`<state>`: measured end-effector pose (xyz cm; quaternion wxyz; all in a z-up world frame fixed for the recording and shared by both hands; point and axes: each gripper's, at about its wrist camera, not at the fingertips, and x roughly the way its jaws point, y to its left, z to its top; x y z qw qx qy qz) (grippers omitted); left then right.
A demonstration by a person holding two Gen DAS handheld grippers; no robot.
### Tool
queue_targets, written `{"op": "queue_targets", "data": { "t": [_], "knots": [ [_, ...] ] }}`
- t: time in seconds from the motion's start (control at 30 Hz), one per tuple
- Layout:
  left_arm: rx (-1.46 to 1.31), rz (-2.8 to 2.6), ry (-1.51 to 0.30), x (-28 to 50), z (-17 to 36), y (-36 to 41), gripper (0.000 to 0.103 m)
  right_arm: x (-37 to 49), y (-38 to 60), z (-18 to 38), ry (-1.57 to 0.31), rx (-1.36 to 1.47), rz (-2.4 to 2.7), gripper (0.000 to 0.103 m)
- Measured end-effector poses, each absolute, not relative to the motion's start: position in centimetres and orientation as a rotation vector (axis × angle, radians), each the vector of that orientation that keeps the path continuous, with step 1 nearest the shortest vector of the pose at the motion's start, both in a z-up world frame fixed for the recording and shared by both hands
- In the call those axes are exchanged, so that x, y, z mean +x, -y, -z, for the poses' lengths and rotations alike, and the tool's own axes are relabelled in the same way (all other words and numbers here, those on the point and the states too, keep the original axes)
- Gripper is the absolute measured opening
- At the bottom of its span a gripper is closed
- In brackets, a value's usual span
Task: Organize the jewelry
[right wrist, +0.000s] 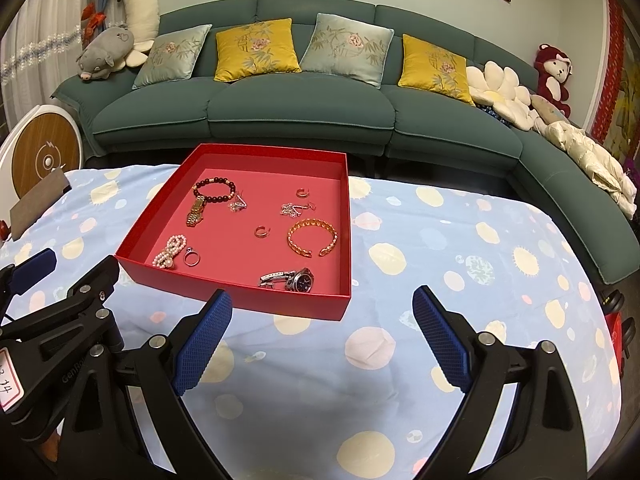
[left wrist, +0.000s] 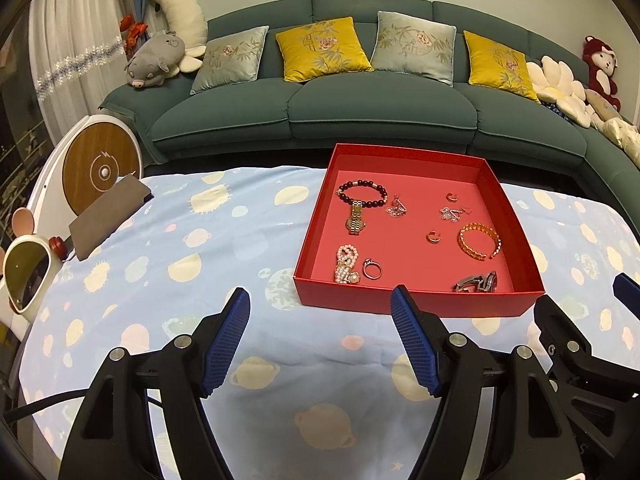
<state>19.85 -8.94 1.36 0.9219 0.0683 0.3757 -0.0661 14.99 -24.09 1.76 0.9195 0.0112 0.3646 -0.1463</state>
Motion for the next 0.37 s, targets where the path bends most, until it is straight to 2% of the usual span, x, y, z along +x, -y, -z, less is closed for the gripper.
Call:
{"op": "queue_targets", "data": {
  "t": [0.37],
  "knots": [
    [0.149,0.136,-0.773,19.98,-1.3,8.98,0.069,14.83,24.02,-1.35,-0.751,0.034,0.308,0.09]
  ]
}}
